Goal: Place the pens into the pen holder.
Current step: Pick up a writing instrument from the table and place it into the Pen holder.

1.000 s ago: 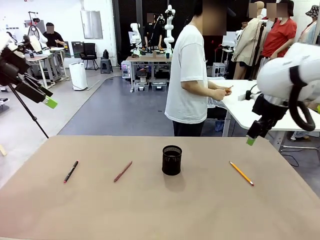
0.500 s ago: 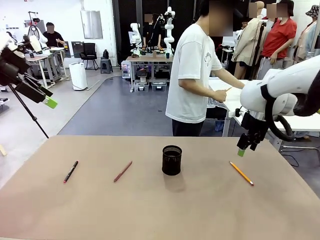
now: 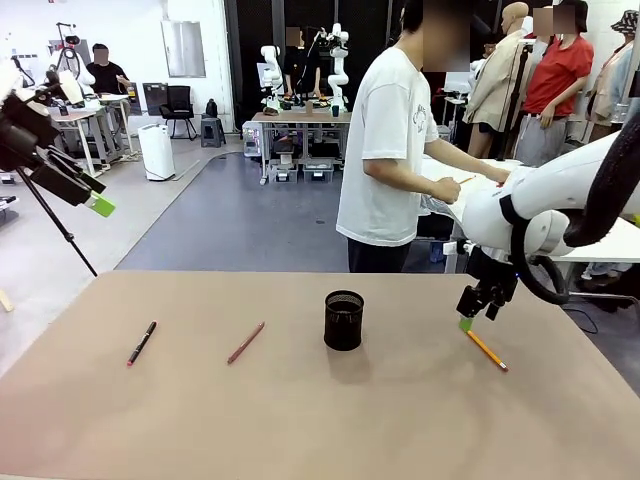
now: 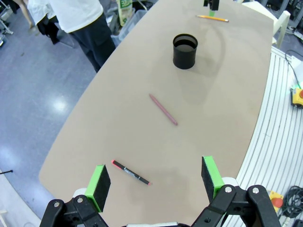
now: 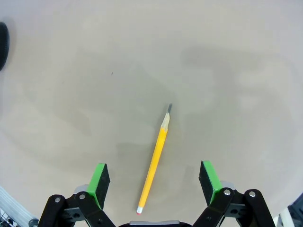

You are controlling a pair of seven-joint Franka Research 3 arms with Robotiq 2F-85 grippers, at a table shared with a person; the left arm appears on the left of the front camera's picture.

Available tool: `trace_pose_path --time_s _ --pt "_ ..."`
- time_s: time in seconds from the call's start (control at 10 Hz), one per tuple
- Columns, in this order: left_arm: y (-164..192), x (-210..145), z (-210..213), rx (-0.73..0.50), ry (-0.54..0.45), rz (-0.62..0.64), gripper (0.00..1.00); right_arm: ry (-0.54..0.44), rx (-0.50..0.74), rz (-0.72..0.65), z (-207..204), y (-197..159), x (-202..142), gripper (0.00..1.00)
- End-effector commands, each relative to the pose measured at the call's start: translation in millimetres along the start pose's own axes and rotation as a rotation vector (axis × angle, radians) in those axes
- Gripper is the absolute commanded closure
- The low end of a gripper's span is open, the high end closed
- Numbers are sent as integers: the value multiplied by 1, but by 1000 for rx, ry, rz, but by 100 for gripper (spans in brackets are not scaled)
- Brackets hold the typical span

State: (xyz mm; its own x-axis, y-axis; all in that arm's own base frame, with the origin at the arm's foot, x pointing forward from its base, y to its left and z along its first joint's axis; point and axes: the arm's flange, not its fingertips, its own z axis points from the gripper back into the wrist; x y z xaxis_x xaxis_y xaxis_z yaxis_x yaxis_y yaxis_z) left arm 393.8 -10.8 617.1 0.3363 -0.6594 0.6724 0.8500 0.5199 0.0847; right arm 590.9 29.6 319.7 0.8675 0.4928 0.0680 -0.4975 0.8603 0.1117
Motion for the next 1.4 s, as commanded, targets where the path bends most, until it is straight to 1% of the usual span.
trace_pose_path --time_s 0.0,0.1,0.4,0.5,0.7,0.9,1.3 --pt "1 0 1 -3 -5 -1 0 -56 21 14 15 0 4 0" --pt "1 0 1 -3 -5 -1 0 0 0 0 0 0 0 0" --pt "1 0 1 -3 -5 -1 0 -5 1 4 0 1 1 0" --pt "1 0 1 -3 -5 -1 0 -19 1 -22 -9 -2 4 0" --pt "1 0 1 -3 -5 -1 0 -38 4 -51 -15 -6 12 0" --pt "1 0 1 -3 -5 -1 0 -15 -28 -56 -19 -6 16 0" --pt "1 0 1 -3 -5 -1 0 -22 -99 -82 -33 -5 29 0"
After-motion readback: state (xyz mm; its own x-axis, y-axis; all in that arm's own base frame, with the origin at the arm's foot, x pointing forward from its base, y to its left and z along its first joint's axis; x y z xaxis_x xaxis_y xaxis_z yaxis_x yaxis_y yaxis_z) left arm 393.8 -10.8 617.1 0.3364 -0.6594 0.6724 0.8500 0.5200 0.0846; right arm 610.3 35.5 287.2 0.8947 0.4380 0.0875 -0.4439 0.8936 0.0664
